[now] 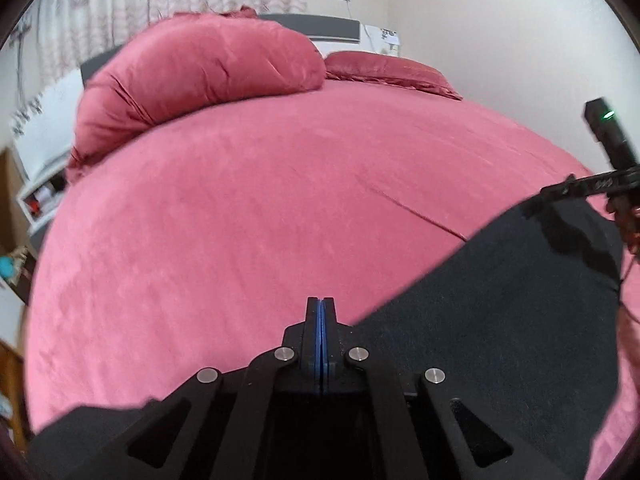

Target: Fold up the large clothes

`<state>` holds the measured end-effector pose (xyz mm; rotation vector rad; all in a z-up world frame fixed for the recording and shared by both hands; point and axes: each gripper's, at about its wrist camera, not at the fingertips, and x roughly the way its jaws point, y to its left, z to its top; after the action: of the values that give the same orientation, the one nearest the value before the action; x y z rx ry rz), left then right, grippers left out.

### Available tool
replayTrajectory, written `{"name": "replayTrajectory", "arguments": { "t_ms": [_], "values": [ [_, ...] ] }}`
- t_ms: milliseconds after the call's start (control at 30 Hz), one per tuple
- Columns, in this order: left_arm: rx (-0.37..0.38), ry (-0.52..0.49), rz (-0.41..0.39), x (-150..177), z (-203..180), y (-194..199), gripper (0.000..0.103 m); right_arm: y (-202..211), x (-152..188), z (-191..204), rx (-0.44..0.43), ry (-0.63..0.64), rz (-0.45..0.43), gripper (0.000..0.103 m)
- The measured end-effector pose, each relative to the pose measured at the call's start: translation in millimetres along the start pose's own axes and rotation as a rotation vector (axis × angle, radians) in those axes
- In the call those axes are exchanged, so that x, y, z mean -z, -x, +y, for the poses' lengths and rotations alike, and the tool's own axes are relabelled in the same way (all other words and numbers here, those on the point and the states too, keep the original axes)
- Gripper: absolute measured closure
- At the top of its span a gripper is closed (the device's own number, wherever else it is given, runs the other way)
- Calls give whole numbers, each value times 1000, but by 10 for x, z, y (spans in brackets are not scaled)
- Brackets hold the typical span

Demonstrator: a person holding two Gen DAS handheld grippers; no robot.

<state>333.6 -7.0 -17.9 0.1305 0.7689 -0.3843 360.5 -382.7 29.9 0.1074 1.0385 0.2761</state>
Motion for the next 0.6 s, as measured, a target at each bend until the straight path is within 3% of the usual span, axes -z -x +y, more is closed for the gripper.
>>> {"name": "replayTrajectory", "arguments": {
  "t_ms": [67,167,200,233,267,300,333,367,400,500,600],
  "values": [
    [11,-15,19,64,-26,-22,95,-73,73,61,-1,78,43,52],
    [-20,-91,43,174,-174,-22,74,-205,170,225,33,255,126,44],
    [-59,-135,34,177,-234,-29,61,-251,209,285,52,321,147,41],
    [-87,-165,33,182,-269,-41,55,-289,256,357,78,397,151,41],
    [-98,-190,37,195,-293,-63,57,-299,291,425,103,461,135,42],
    [-86,-208,43,203,-315,-86,77,-295,318,464,107,477,135,58],
    [-86,-211,49,205,-321,-97,98,-289,313,478,75,452,145,89],
    [-101,-218,48,206,-314,-88,99,-277,307,494,74,430,149,92],
    [-100,-218,38,193,-313,-62,103,-272,301,532,117,451,141,95],
    [-127,-153,-9,114,-204,37,103,-253,323,740,240,556,114,97],
    [-165,-33,-72,10,-14,135,103,-53,126,699,253,462,-30,103]
  ]
}}
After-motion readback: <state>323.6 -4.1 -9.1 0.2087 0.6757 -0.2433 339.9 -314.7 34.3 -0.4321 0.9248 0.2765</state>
